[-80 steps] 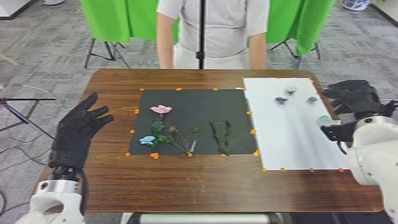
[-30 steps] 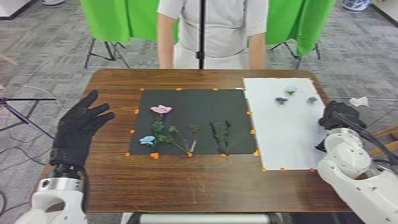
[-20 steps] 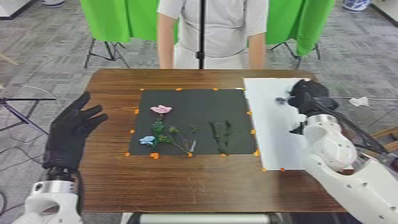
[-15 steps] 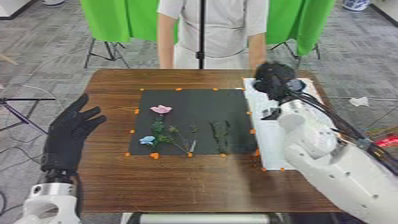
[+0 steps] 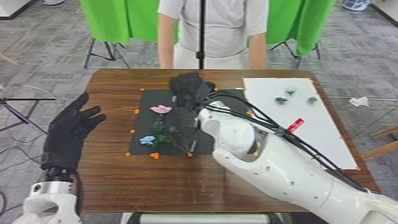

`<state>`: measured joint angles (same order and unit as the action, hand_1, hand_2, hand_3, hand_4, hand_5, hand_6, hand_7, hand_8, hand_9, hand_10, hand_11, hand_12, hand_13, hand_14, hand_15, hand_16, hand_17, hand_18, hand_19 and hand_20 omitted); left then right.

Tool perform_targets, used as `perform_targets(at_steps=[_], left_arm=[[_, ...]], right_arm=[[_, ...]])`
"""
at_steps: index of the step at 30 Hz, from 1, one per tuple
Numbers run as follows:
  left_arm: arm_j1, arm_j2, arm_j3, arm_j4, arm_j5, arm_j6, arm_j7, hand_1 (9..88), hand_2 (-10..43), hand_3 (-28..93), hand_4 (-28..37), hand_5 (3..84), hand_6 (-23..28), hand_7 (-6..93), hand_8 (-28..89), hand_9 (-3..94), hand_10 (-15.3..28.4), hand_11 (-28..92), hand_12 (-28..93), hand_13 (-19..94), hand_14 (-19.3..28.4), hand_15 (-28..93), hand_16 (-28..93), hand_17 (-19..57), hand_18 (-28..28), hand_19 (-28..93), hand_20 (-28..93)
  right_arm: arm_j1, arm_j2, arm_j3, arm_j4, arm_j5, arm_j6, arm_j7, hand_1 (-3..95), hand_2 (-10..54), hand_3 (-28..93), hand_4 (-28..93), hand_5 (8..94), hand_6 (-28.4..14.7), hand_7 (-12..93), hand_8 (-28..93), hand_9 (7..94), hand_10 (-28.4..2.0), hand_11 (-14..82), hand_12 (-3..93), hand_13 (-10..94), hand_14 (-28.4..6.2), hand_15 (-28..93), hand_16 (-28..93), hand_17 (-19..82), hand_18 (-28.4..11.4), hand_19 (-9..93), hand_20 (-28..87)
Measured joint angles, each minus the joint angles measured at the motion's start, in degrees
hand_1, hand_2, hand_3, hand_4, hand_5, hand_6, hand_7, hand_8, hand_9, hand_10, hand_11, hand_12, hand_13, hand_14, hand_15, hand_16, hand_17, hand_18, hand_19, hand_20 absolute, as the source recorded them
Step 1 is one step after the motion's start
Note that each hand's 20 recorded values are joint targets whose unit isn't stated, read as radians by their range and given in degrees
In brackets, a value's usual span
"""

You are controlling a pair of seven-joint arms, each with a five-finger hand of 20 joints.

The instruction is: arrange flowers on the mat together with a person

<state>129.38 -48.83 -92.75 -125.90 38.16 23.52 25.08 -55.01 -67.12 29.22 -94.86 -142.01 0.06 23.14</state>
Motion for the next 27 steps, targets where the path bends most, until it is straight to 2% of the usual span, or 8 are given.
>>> perform_targets(at_steps=[8,13,16,19,23,27], left_arm=[[-1.2,-0.23,0.15,0.41,0.71,-1.11,-1.45,25.6,5.4,79,-26.2,37.3,6.7,10.9,-8,37.3,21.9,22,11,27,28.3,48,-7,-7.9,26.2,51,19],[-1.4,-0.47,0.12,0.50,0.95,-1.46,-2.11,25.3,5.2,79,-25.9,36.8,5.9,10.8,-8,37.5,19.7,23,11,28,27.5,49,-7,-7.6,26.1,52,19],[-1.5,-0.55,0.12,0.58,1.09,-1.61,-2.47,24.8,5.3,79,-26.2,35.7,4.5,11.1,-8,37.3,17.6,23,11,30,25.2,49,-7,-7.1,25.7,52,19],[-1.7,-0.65,0.15,0.71,1.20,-1.79,-2.72,24.7,5.2,79,-26.3,35.6,4.7,11.4,-9,37.3,17.6,24,10,29,25.0,49,-7,-6.9,25.5,52,18],[-2.0,-0.68,0.34,0.88,1.25,-1.89,-2.82,24.9,5.2,79,-26.3,36.1,5.3,11.4,-9,37.2,19.0,24,10,28,27.0,48,-7,-7.1,25.7,52,18],[-2.2,-0.68,0.55,0.95,1.24,-1.89,-2.77,25.3,5.3,79,-26.4,36.8,6.0,11.2,-8,37.5,20.7,23,10,27,28.2,48,-7,-7.4,25.9,52,18]], right_arm=[[-2.1,-1.9,-2.6,0.6,-1.8,-3.2,0.0,58.4,-9.5,64,-28,77.5,4.7,24,1,85.0,-6.7,17.6,41.6,76,-3.1,54,30,33,-16.3,77,26],[-3.4,-2.0,-2.7,1.1,-3.6,-4.6,-0.5,56.7,-9.5,65,-28,76.0,4.5,23,2,82.7,-7.6,17.5,41.0,74,-3.8,54,30,31,-17.0,76,26],[-4.2,-2.2,-2.7,1.4,-5.2,-5.0,-1.1,56.1,-9.5,66,-28,75.6,4.5,22,2,81.4,-8.1,17.2,40.8,72,-4.3,53,30,29,-17.4,75,26],[-4.7,-2.5,-2.8,1.8,-7.0,-5.1,-1.7,55.3,-9.5,66,-28,74.7,4.5,20,2,79.9,-8.7,16.3,40.3,70,-5.0,53,30,28,-17.7,74,25],[-4.8,-2.7,-3.2,1.9,-8.0,-5.4,-2.1,54.7,-9.5,65,-28,73.6,4.7,19,2,77.9,-9.1,16.0,39.9,68,-5.1,52,30,26,-18.0,70,25],[-4.8,-2.9,-3.5,1.9,-8.9,-6.1,-2.7,52.4,-9.5,67,-28,72.0,4.6,19,1,73.8,-9.7,22.1,35.0,67,-5.7,54,28,24,-18.4,69,24]])
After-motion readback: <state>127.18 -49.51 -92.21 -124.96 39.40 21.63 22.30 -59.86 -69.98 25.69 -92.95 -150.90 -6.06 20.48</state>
